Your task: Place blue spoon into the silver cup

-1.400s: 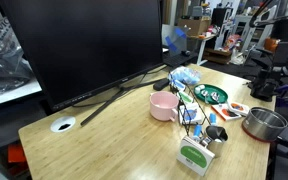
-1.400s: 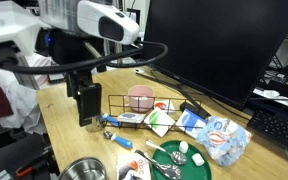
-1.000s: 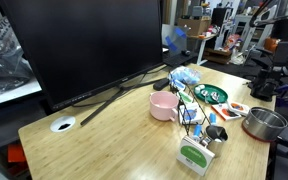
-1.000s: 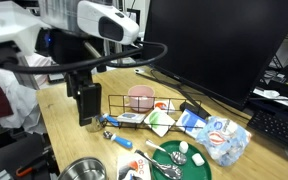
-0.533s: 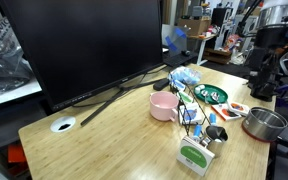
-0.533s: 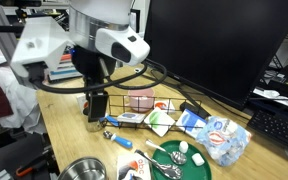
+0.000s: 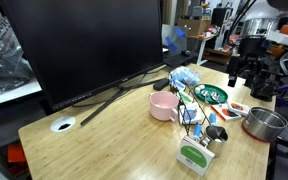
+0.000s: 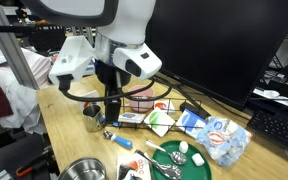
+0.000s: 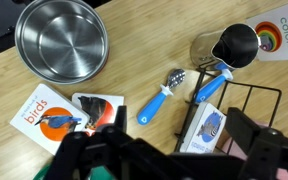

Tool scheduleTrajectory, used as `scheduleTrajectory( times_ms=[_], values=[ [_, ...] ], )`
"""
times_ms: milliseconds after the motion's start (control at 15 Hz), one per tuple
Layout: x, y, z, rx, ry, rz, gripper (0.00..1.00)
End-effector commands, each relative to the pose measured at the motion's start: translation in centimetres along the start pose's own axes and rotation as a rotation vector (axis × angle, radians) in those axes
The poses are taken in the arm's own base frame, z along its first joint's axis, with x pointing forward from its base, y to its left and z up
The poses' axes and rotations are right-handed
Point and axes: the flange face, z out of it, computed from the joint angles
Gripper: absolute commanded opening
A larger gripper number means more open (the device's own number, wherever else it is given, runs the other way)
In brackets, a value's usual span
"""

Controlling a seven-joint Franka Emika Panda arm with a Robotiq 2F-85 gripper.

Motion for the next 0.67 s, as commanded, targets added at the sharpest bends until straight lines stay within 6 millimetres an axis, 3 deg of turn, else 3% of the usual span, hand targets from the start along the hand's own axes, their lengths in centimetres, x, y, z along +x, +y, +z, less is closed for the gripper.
scheduleTrajectory(
  times_ms=[0, 200, 600],
  values=[
    [0.0, 0.0, -0.1, 0.000, 0.000, 0.001, 1.00],
    [1.3, 0.2, 0.6, 0.044, 0.022, 0.130, 1.00],
    [5.3, 1.6, 4.8, 0.135, 0.061, 0.468, 1.00]
  ],
)
